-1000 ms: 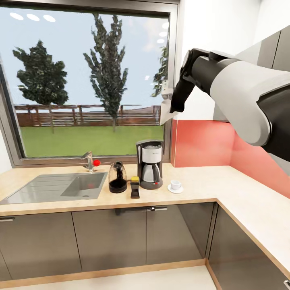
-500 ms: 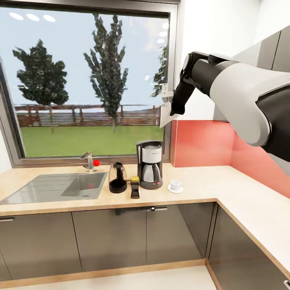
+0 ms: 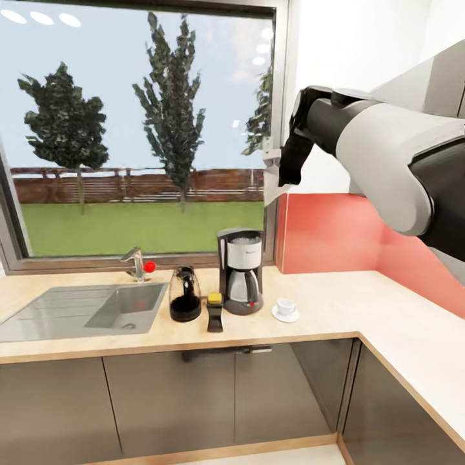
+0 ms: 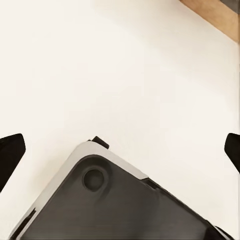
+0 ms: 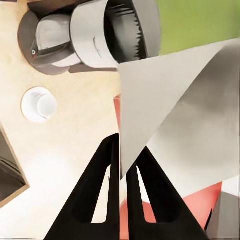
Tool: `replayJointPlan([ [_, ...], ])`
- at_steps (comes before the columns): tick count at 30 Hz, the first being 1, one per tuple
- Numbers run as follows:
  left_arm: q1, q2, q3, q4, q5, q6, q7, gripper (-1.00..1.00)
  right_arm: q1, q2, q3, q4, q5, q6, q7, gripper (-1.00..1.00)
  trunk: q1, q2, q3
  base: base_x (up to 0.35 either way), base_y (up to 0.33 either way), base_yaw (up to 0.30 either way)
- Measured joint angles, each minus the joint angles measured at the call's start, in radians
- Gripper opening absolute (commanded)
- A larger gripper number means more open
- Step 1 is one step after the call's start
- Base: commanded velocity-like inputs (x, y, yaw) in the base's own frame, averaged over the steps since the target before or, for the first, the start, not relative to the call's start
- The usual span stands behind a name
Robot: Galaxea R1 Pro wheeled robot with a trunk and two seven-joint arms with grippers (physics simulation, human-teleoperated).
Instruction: Set up a coffee station on the kitchen countertop: keep the coffee maker on the countertop, move the bottle of coffee from the kitchen shelf to the counter next to the coffee maker, place a paper coffee filter on top of the coffee maker, put the saucer next to the coffee maker with the coffee cup on the saucer, and place the electric kettle next to the coffee maker.
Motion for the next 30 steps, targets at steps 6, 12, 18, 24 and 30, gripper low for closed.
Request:
replayJointPlan([
  [6,-0.001,-0.002,0.000,-0.001,0.000,0.004,0.000,1.00,0.011,0.000,-0.001,0.000,0.017,0.007,0.003,-1.00,0.000,0.000,0.000,0.330,0.000,0.000],
  [12,0.000,-0.003,0.000,-0.002,0.000,0.004,0.001,1.00,0.023,0.000,-0.001,0.000,0.019,0.009,0.006,-1.00,0.000,0.000,0.000,0.306,0.010,0.000],
  [18,-0.001,-0.003,0.000,-0.001,0.001,0.004,0.001,1.00,0.038,0.000,-0.001,0.000,0.021,0.010,0.008,-1.00,0.000,0.000,0.000,0.159,0.205,0.000],
  [24,-0.001,-0.003,0.000,0.001,0.001,0.004,0.001,1.00,0.042,0.000,-0.002,0.000,0.022,0.010,0.010,-1.00,0.000,0.000,0.000,0.028,0.316,0.000],
  [30,0.000,-0.003,0.000,0.002,0.001,0.004,0.002,1.00,0.043,0.000,-0.002,0.000,0.022,0.016,0.011,-1.00,0.000,0.000,0.000,0.004,0.330,0.000],
])
